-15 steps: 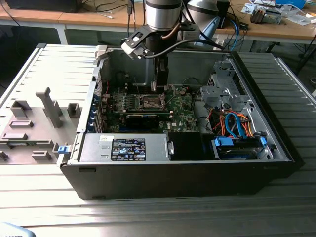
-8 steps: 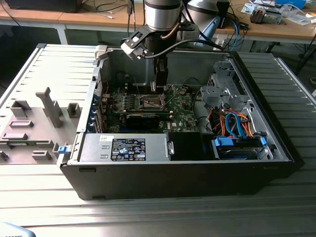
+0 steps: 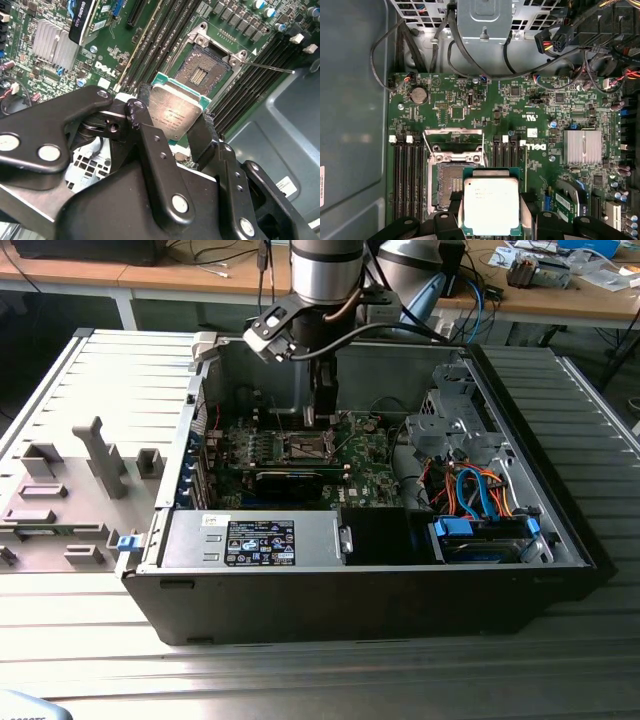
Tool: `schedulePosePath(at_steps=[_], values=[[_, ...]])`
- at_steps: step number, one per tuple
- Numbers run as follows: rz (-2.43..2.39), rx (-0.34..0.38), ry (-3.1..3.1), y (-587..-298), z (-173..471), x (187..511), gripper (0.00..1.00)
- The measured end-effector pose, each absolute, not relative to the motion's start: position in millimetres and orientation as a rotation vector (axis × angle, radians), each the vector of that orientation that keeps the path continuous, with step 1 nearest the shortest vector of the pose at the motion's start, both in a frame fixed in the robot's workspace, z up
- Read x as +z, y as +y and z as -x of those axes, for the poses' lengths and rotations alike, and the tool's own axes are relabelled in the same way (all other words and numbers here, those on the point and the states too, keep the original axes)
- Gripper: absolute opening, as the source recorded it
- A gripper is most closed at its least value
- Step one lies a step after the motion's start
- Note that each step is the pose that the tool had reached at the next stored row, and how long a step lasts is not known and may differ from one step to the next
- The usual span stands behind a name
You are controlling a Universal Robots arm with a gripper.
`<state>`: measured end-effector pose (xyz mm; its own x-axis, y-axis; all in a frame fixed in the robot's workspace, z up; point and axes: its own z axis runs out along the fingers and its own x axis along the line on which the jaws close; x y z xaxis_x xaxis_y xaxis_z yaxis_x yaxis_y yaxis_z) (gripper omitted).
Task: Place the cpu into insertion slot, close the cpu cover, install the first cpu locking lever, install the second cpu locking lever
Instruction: 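Place the cpu into insertion slot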
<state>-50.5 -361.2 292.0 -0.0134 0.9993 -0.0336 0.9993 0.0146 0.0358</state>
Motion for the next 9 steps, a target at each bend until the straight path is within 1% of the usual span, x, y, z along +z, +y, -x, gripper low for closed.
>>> schedulePosePath(at_steps=[9], values=[[-2.171, 0.003, 2.202, -358.9, 51.8, 290.4, 0.54]])
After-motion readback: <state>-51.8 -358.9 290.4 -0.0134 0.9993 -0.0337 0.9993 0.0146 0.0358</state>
